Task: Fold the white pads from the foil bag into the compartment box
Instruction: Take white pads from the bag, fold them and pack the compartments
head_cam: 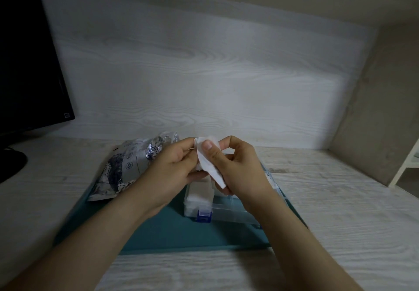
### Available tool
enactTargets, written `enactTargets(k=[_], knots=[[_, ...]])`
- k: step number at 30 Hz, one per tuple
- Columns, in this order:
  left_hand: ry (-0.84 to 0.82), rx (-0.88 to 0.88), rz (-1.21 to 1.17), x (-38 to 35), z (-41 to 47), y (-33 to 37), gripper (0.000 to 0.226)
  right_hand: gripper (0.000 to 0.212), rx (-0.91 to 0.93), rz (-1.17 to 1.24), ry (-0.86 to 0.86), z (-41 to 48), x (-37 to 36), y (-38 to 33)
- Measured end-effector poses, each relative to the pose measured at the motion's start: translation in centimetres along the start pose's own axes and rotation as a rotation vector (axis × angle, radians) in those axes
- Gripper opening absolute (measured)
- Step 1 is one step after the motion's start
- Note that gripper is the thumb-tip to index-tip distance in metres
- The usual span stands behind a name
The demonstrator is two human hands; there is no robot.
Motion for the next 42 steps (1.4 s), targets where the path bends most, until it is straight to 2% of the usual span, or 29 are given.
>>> enactTargets(k=[12, 19, 24, 28, 32, 36, 40, 42], knots=[[0.004, 0.041, -0.226, -0.1, -0.1, 0.3, 0.033, 0.054, 0.009, -0.085, 0.09, -0.5, 0.1, -0.4], [0.077, 0.024, -0.216, 0.3, -0.2, 0.6, 0.031, 0.043, 0.045, -0.103, 0.047, -0.7, 0.0, -1.0], [0.241, 0.033, -0.188, 2.0, 0.1, 0.1, 0.031, 0.036, 0.025, -0.126, -0.008, -0.8, -0.2, -1.2], [0.304, 0.032, -0.224, 2.7, 0.2, -0.2, 0.029, 0.026, -0.004, -0.198, 0.031, -0.5, 0.1, -0.7], [0.327, 0.03, -0.24, 3.0, 0.2, -0.2, 0.029, 0.013, -0.066, -0.162, 0.014, -0.4, 0.3, -0.3], [0.394, 0.027, -0.236, 3.3, 0.3, -0.3, 0.028, 0.018, -0.115, -0.131, 0.043, -0.2, 0.9, 0.0], [0.449, 0.051, -0.277, 4.0, 0.4, -0.8, 0.028, 0.02, -0.033, 0.038, 0.176, 0.4, 2.1, -0.1], [0.425, 0.064, -0.246, 3.8, 0.3, -0.9, 0.027, 0.019, 0.023, 0.12, 0.139, 0.5, 1.9, -0.5]])
Point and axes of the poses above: each hand's wrist, its own z-axis towards the middle knuckle, its own x-axis out of the back of the hand, y = z × x, the point moved 6 cm from there along z, towards the middle knuckle, and after that the axes turned 6 degrees about z, right-handed, at the moved point
